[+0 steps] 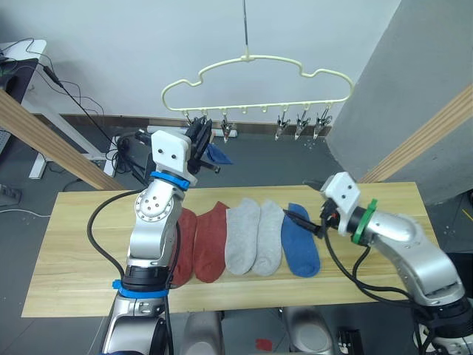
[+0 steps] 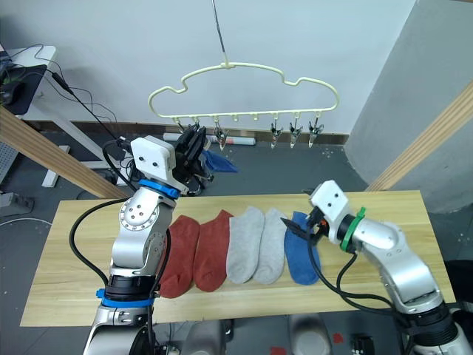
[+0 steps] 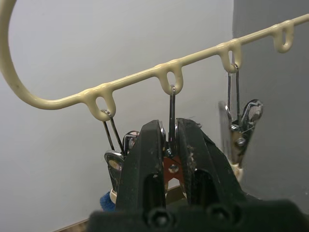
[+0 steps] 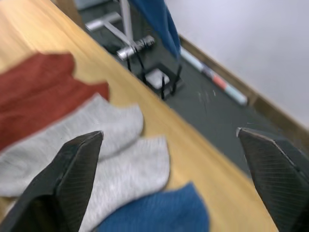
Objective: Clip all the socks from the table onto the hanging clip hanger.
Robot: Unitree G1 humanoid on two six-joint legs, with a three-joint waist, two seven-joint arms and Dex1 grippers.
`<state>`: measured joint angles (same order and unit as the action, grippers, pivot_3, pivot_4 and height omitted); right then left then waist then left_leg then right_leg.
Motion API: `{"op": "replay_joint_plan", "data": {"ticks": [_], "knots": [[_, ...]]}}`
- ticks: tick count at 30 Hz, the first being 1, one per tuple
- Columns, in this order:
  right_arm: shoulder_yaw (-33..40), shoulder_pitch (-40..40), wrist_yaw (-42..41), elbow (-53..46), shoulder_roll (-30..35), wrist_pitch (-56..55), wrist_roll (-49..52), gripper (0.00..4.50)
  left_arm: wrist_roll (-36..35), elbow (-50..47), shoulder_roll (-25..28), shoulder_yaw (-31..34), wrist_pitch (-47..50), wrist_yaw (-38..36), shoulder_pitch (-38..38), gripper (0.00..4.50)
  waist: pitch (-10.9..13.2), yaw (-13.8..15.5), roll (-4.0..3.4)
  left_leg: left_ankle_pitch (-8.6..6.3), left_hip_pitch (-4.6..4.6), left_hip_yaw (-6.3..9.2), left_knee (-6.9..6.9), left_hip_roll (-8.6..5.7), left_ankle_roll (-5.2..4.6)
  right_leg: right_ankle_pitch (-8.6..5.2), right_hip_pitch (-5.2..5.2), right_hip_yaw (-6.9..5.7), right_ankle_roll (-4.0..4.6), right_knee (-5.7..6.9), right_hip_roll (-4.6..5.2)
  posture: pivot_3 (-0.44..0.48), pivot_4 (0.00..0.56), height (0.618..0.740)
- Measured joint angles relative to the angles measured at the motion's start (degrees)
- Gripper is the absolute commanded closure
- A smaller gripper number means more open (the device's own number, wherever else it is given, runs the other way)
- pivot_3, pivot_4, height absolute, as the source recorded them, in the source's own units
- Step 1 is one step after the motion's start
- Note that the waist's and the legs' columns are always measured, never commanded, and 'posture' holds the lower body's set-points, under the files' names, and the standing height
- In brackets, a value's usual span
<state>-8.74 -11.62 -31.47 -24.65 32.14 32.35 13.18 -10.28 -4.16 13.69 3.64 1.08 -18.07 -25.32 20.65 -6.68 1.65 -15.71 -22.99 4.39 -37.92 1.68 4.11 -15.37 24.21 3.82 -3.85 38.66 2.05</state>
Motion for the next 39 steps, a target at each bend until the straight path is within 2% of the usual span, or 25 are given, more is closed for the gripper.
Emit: {"op": "replay_joint_plan", "data": {"ticks": [5, 13, 17, 26, 33, 35, 39], "knots": [[-3.1, 3.3, 5.6, 7.7, -4.1, -1.3, -6.1, 0.00, -0.2, -1.0, 1.0, -0.1, 1.4, -1.4, 0.1, 4.37, 0.0, 0.1, 0.00, 0.00, 0.01, 0.00, 0.01, 0.00, 0.00, 0.00, -0.01, 0.00, 0.00, 0.00, 0.00, -0.204, 0.374, 0.733], [-4.9, 4.6, 6.3, 18.8, -6.2, -7.1, -10.5, 0.00, -0.8, -1.3, 1.6, 0.0, 2.6, -2.7, 0.1, 4.37, 0.0, 0.1, 0.00, 0.00, 0.06, 0.00, 0.01, 0.01, 0.00, -0.01, -0.02, 0.02, -0.01, 0.05, -0.02, -0.194, 0.372, 0.733], [-4.9, 3.6, 6.3, 20.8, -8.0, -8.2, -10.9, 1.17, -1.0, -1.4, 1.8, 0.0, 3.1, -2.9, 0.1, 4.37, 0.0, 0.1, 0.00, 0.00, 0.08, 0.01, -0.01, 0.01, 0.01, 0.00, -0.05, 0.02, -0.01, 0.09, -0.03, -0.189, 0.368, 0.733], [-3.7, 4.6, 6.2, 21.1, -6.0, -9.5, -12.4, 4.47, -3.6, -2.5, 3.1, 0.3, 5.4, -5.9, 0.1, 4.37, 0.0, 0.2, 0.00, 0.00, 0.07, 0.01, -0.04, 0.01, 0.01, 0.00, -0.08, 0.01, -0.03, 0.07, -0.02, -0.189, 0.365, 0.733], [-2.8, 5.8, 2.2, 18.6, 2.7, -14.0, -15.8, 4.50, -8.2, -4.0, 4.7, 1.9, 9.9, -8.1, -0.1, 4.37, 0.0, 0.2, 0.01, 0.00, 0.06, -0.05, -0.04, -0.01, 0.01, 0.00, -0.06, 0.06, -0.05, 0.03, -0.01, -0.201, 0.367, 0.733], [-3.7, 2.6, -0.9, 16.8, 5.2, -16.8, -17.0, 4.50, -10.0, -4.5, 5.2, 2.3, 11.8, -8.8, -0.4, 4.37, 0.1, -0.4, 0.01, 0.00, 0.09, -0.10, -0.03, 0.00, 0.01, 0.00, -0.02, 0.13, -0.06, 0.05, -0.05, -0.205, 0.370, 0.733], [-6.5, -7.0, -5.8, 14.3, 4.9, -21.2, -18.8, 4.50, -12.6, -5.2, 5.5, 2.5, 15.4, -9.1, -1.8, 4.37, 0.1, -1.1, 0.03, 0.01, 0.11, -0.01, -0.02, 0.03, 0.01, 0.00, -0.03, 0.08, -0.05, 0.10, -0.11, -0.211, 0.369, 0.733]]}}
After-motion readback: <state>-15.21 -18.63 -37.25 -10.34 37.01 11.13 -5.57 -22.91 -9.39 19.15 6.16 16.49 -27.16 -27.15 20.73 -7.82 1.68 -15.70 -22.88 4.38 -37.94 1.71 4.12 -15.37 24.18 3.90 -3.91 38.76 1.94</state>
